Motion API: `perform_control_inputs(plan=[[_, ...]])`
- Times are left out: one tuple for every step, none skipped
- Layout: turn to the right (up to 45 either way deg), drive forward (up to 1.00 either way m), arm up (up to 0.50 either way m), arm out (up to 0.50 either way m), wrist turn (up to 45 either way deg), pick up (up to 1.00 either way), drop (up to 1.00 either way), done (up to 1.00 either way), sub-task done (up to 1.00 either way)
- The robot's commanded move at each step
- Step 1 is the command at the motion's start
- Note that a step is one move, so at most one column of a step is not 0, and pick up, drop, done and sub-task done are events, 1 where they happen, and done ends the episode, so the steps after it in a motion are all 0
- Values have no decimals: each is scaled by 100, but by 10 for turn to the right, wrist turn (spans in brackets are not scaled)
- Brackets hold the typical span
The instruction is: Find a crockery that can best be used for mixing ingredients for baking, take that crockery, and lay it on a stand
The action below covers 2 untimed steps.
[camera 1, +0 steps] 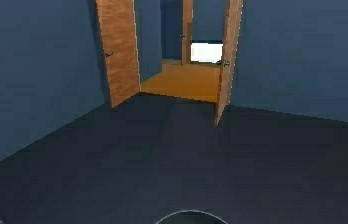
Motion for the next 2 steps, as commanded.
perform_control_inputs(plan=[[0,100,0,0,0,0,0,0,0],[0,100,0,0,0,0,0,0,0]])
